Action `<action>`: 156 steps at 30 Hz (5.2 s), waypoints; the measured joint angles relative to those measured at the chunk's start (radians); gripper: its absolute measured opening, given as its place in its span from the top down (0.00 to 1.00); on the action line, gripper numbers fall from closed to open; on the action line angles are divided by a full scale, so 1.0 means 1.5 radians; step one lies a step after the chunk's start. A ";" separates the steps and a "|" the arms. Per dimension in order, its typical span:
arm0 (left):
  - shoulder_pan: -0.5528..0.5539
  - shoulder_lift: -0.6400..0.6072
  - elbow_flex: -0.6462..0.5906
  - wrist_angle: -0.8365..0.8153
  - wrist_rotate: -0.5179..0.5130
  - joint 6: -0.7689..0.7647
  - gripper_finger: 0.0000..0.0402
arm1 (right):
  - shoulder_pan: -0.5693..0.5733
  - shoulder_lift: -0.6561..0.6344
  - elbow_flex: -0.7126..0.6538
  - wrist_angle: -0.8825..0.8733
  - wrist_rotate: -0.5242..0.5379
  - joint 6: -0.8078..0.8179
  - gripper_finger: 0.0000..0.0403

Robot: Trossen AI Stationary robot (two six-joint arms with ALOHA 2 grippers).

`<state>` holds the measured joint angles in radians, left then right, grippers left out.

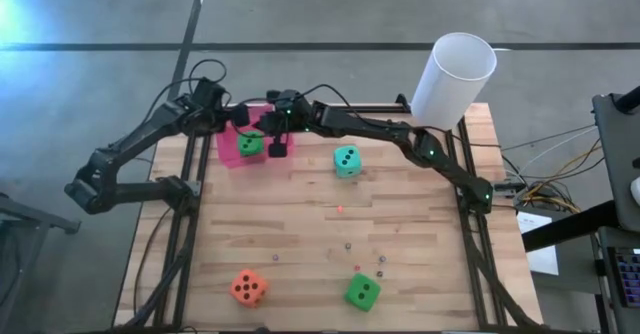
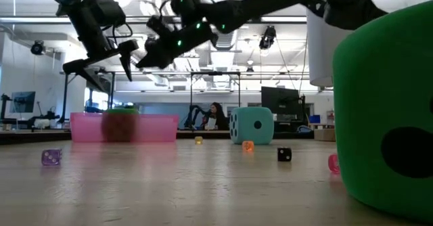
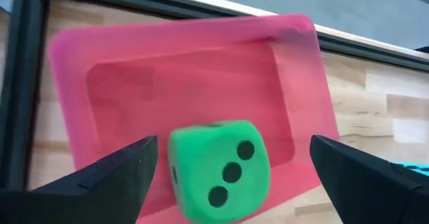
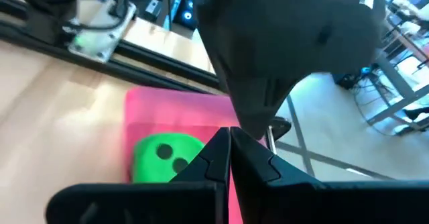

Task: Pick & Place Dice
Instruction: Put the big blue dice into the red bin

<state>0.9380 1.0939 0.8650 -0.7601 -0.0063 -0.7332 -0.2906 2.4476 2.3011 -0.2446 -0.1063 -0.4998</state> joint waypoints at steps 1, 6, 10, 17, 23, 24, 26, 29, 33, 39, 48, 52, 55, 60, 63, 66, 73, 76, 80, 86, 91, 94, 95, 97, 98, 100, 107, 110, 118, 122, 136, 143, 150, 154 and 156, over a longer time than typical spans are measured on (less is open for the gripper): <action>0.002 0.000 0.000 0.000 -0.003 0.007 0.03 | 0.002 -0.011 0.000 -0.020 0.000 0.000 0.98; 0.004 -0.001 0.000 0.000 -0.007 0.047 0.03 | 0.010 -0.063 -0.003 -0.147 -0.003 0.004 0.98; 0.004 -0.002 0.001 0.000 -0.008 0.076 0.03 | 0.020 -0.107 -0.003 -0.231 -0.004 0.014 0.98; 0.003 -0.015 0.005 -0.011 -0.009 0.138 0.03 | 0.028 -0.187 -0.009 -0.331 -0.004 0.086 0.98; -0.006 -0.017 0.055 -0.090 -0.040 0.180 0.04 | 0.038 -0.261 -0.014 -0.400 0.001 0.140 0.98; -0.010 -0.017 0.064 -0.100 -0.051 0.186 0.04 | 0.041 -0.272 -0.016 -0.406 0.001 0.143 0.98; -0.018 -0.017 0.080 -0.124 -0.065 0.198 0.04 | 0.050 -0.294 -0.018 -0.433 0.002 0.144 0.98; -0.029 -0.018 0.102 -0.149 -0.073 0.211 0.03 | 0.064 -0.321 -0.019 -0.475 0.003 0.154 0.98; -0.050 -0.029 0.122 -0.169 -0.084 0.224 0.03 | 0.080 -0.351 -0.021 -0.538 0.002 0.182 0.98; -0.107 -0.069 0.148 -0.196 -0.119 0.247 0.04 | 0.087 -0.389 -0.043 -0.595 0.003 0.240 0.98; -0.244 -0.123 0.168 -0.246 -0.121 0.250 0.03 | 0.096 -0.416 -0.147 -0.578 0.003 0.299 0.98; -0.312 -0.132 0.175 -0.268 -0.123 0.246 0.04 | 0.100 -0.429 -0.200 -0.565 0.002 0.327 0.98; -0.353 -0.136 0.182 -0.281 -0.124 0.235 0.04 | 0.104 -0.441 -0.236 -0.554 0.002 0.356 0.98; -0.406 -0.146 0.195 -0.310 -0.124 0.222 0.03 | 0.128 -0.475 -0.301 -0.522 0.003 0.394 0.98; -0.424 -0.152 0.198 -0.315 -0.124 0.205 0.03 | 0.143 -0.504 -0.345 -0.491 0.032 0.424 0.98; -0.437 -0.154 0.197 -0.317 -0.124 0.192 0.04 | 0.154 -0.533 -0.390 -0.475 0.113 0.466 0.98; -0.458 -0.152 0.197 -0.314 -0.124 0.202 0.03 | 0.157 -0.585 -0.467 -0.469 0.146 0.491 0.98; -0.472 -0.152 0.201 -0.317 -0.124 0.202 0.03 | 0.157 -0.602 -0.486 -0.468 0.146 0.494 0.98; -0.489 -0.151 0.233 -0.344 -0.124 0.188 0.04 | 0.157 -0.623 -0.497 -0.463 0.146 0.517 0.98; -0.504 -0.148 0.268 -0.359 -0.126 0.144 0.03 | 0.157 -0.637 -0.511 -0.464 0.147 0.487 0.98; -0.520 -0.133 0.272 -0.364 -0.126 0.093 0.03 | 0.142 -0.633 -0.538 -0.463 0.147 0.488 0.98; -0.524 -0.124 0.272 -0.364 -0.128 0.068 0.04 | 0.115 -0.631 -0.585 -0.466 0.147 0.491 0.98; -0.525 -0.119 0.271 -0.364 -0.130 0.064 0.04 | 0.105 -0.630 -0.601 -0.465 0.147 0.497 0.98; -0.525 -0.110 0.272 -0.363 -0.132 0.061 0.04 | 0.080 -0.632 -0.633 -0.464 0.145 0.505 0.98; -0.525 -0.105 0.272 -0.363 -0.136 0.057 0.04 | 0.069 -0.632 -0.649 -0.463 0.145 0.504 0.98; -0.526 -0.095 0.276 -0.361 -0.143 0.053 0.04 | 0.050 -0.631 -0.679 -0.448 0.145 0.485 0.98; -0.526 -0.067 0.280 -0.349 -0.149 0.044 0.03 | -0.005 -0.626 -0.781 -0.331 0.146 0.446 0.98; -0.526 -0.058 0.280 -0.346 -0.149 0.039 0.04 | -0.025 -0.626 -0.812 -0.303 0.147 0.433 0.98; -0.526 -0.055 0.280 -0.339 -0.149 0.027 0.03 | -0.056 -0.581 -0.853 -0.214 0.147 0.413 0.98; -0.526 -0.055 0.280 -0.337 -0.149 0.026 0.03 | -0.054 -0.534 -0.835 -0.201 0.138 0.396 0.98; -0.526 -0.056 0.280 -0.338 -0.148 0.017 0.03 | -0.007 -0.399 -0.687 -0.202 0.109 0.342 0.98; -0.526 -0.056 0.280 -0.339 -0.155 0.017 0.04 | 0.039 -0.333 -0.608 -0.204 0.105 0.332 0.98; -0.526 -0.056 0.280 -0.339 -0.156 0.031 0.03 | 0.080 -0.257 -0.510 -0.203 0.085 0.328 0.98; -0.526 -0.056 0.280 -0.339 -0.156 0.037 0.03 | 0.095 -0.226 -0.463 -0.206 0.081 0.328 0.98; -0.526 -0.056 0.280 -0.339 -0.156 0.037 0.03 | 0.099 -0.222 -0.446 -0.219 0.082 0.329 0.98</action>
<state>0.1493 1.0100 1.2846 -1.2686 -0.2401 -0.6773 -0.1424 2.1139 1.6314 -0.5724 0.0168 -0.0061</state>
